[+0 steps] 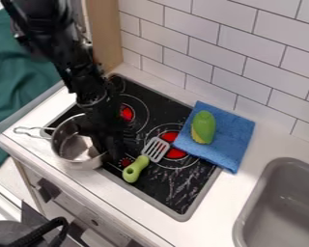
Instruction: Move the silver pot bellow the left burner
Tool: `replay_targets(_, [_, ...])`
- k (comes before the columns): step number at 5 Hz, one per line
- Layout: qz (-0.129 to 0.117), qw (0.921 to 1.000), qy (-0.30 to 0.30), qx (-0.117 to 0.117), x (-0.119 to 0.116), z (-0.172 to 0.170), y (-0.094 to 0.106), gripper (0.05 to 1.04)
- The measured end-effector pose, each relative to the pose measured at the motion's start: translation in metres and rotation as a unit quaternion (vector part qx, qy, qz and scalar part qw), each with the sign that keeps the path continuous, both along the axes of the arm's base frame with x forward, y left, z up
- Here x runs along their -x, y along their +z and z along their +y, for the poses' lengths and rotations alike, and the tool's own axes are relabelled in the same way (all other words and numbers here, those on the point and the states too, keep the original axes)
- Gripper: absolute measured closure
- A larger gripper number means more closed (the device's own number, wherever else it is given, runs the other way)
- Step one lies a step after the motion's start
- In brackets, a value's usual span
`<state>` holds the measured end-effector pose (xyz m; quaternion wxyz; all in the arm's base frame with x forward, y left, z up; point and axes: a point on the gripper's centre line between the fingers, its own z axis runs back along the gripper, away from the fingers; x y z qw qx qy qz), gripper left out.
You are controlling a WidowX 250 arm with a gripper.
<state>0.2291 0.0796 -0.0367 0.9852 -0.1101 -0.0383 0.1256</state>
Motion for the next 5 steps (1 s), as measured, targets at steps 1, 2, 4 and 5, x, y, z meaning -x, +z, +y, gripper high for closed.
replay_targets(1, [-0.028, 0.9995, -0.013, -0.01, -0.002, 0.0, 0.016, 0.544])
replay_targets(2, [-0.044, 0.9971, -0.032, -0.053, -0.007, -0.004, 0.047, 0.229])
replay_targets(4, [-0.023, 0.9878, -0.083, -0.13, -0.012, -0.033, 0.093, 0.072])
replay_targets(5, [-0.019, 0.9865, -0.09, -0.136, -0.012, -0.041, 0.099, 0.073])
